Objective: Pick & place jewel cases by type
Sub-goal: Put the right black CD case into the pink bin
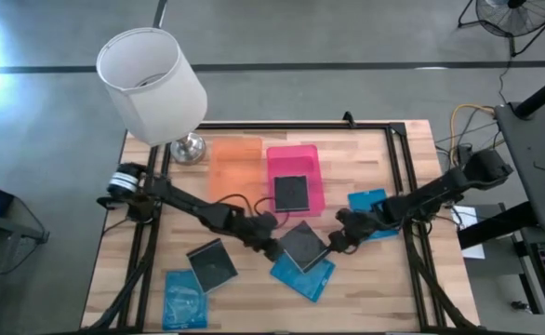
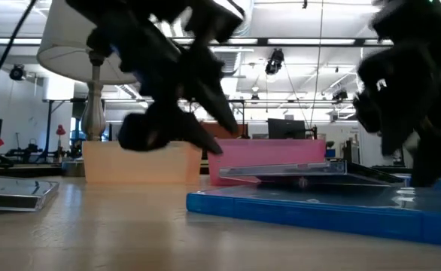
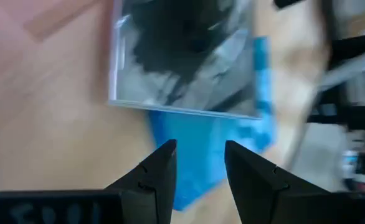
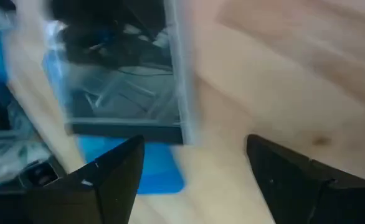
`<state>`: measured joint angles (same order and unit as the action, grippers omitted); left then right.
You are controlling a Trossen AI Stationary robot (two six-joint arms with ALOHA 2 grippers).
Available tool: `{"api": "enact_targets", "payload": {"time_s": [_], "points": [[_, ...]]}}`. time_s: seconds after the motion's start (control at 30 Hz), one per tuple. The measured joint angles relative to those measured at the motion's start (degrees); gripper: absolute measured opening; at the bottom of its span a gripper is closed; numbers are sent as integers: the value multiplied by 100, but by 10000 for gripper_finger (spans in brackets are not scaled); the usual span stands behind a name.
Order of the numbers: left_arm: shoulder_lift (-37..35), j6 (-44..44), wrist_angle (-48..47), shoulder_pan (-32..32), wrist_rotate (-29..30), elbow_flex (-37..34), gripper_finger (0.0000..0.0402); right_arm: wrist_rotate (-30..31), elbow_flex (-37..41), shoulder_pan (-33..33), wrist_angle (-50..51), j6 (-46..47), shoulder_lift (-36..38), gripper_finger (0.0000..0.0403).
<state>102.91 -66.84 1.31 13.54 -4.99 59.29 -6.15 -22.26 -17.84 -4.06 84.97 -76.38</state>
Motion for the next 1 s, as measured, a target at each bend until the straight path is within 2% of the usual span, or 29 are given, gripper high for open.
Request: {"api": "enact_targets", "payload": {"time_s": [0.2, 0.37, 0.53, 0.7, 0.8, 0.93, 1.0], "points": [[604, 91, -210, -16, 15, 577, 117, 456, 489, -38, -1650, 327, -437, 283], [1029, 117, -279, -34, -84, 943, 117, 267, 596, 95, -2344, 368, -665, 281], [1287, 122, -282, -33, -293, 1208, 117, -122, 210, 91, -1843, 128, -730, 280], [1374, 242, -286, -35, -311, 1324, 117, -121, -415, 84, -829, -251, -863, 272], [1395, 241, -316, -25, -370, 1311, 117, -281, -632, 77, -763, -524, -947, 267], [1393, 226, -404, -4, -421, 1244, 117, -236, -801, 10, -624, -439, -878, 263], [1391, 227, -435, 31, -339, 1211, 117, -255, -936, 4, -139, -358, -859, 261]]}}
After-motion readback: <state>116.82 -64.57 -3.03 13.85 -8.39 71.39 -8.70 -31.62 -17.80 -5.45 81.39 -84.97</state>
